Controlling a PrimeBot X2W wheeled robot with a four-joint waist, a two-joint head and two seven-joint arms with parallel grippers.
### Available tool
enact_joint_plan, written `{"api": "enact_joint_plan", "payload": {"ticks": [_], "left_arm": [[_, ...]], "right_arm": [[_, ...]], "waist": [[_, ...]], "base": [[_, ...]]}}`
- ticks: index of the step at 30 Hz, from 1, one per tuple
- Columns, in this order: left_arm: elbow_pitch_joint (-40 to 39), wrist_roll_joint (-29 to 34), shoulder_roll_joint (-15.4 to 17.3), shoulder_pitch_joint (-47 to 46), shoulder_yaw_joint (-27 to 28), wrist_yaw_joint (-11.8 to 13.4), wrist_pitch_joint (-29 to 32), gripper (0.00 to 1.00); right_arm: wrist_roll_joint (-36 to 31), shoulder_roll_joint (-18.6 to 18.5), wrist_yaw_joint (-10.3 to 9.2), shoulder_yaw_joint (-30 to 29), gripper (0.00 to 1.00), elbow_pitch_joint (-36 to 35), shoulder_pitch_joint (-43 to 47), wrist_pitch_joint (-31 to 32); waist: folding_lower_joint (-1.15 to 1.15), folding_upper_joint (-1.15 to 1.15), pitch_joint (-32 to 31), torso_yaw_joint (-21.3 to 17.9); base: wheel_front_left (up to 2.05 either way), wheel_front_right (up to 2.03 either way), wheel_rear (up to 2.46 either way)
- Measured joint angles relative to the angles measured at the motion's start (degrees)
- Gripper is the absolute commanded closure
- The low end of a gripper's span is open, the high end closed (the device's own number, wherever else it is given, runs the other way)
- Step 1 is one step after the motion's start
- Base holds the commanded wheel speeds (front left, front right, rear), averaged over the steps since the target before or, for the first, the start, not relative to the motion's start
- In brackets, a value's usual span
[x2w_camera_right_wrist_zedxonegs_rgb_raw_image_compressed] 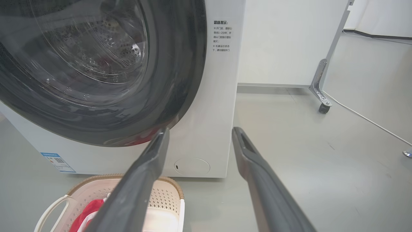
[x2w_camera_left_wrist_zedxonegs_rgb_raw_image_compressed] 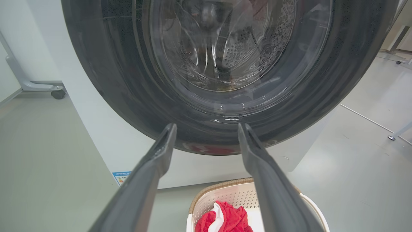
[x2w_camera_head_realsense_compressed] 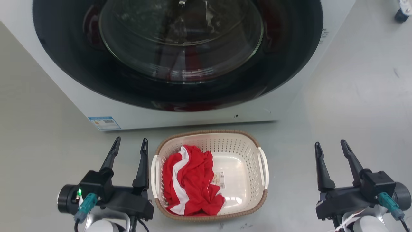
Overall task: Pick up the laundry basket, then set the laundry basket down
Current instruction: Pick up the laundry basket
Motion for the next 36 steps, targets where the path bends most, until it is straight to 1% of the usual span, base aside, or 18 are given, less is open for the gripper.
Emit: {"api": "enact_joint_plan", "payload": {"ticks": [3,8,14,18,21,28,33,35,36], "left_arm": [[0.5,0.0,-0.2,-1.7,-0.1,-0.4,0.6,0.0],[1.6,0.0,-0.5,-3.8,-0.1,-0.5,1.3,0.0],[3.4,0.0,-0.9,-7.6,-0.3,-0.5,2.3,0.0],[5.4,0.0,-1.5,-11.7,-0.9,-1.5,3.4,0.0],[6.9,0.0,-2.1,-14.8,-1.4,-2.0,4.4,0.0],[11.4,0.0,-2.2,-22.3,-1.7,-3.6,7.0,0.0],[16.1,-0.1,-2.4,-26.7,-2.0,-5.1,8.0,0.0],[18.4,-0.2,-2.5,-27.8,-1.9,-5.5,8.3,0.0],[19.4,-0.5,-2.5,-28.3,-1.7,-5.5,8.4,0.0]], "right_arm": [[0.0,0.0,0.22,0.0,0.0,0.5,-1.8,0.0],[0.0,0.2,0.62,0.3,0.0,1.2,-4.0,0.0],[-0.1,0.8,0.65,0.4,0.0,2.4,-7.4,-0.1],[-0.2,1.2,0.74,0.2,0.0,3.7,-10.2,-0.2],[-0.2,1.2,1.15,0.4,0.0,4.5,-12.7,-0.2],[-0.8,1.5,2.35,1.5,0.0,7.5,-19.9,-0.2],[-1.8,1.9,3.16,2.3,0.0,11.5,-24.7,-0.1],[-2.1,2.1,3.25,2.7,0.0,13.6,-25.7,-0.1],[-2.1,2.2,3.61,2.9,0.0,14.5,-26.1,-0.1]], "waist": [[0.0,0.0,2.4,-0.1],[0.0,0.0,5.5,-0.1],[0.01,0.0,10.4,-0.1],[0.01,0.0,14.4,0.1],[0.01,0.0,16.8,0.2],[0.0,0.01,22.4,0.7],[0.01,0.01,26.3,1.0],[0.0,0.01,27.5,1.1],[0.0,0.01,28.1,1.1]], "base": [[0.0,0.0,0.0],[0.0,0.0,0.0],[0.0,0.0,0.0],[0.0,0.0,0.0],[0.0,0.0,0.0],[0.0,0.0,0.0],[0.0,0.0,0.0],[0.0,0.0,0.0],[0.0,0.0,0.0]]}}
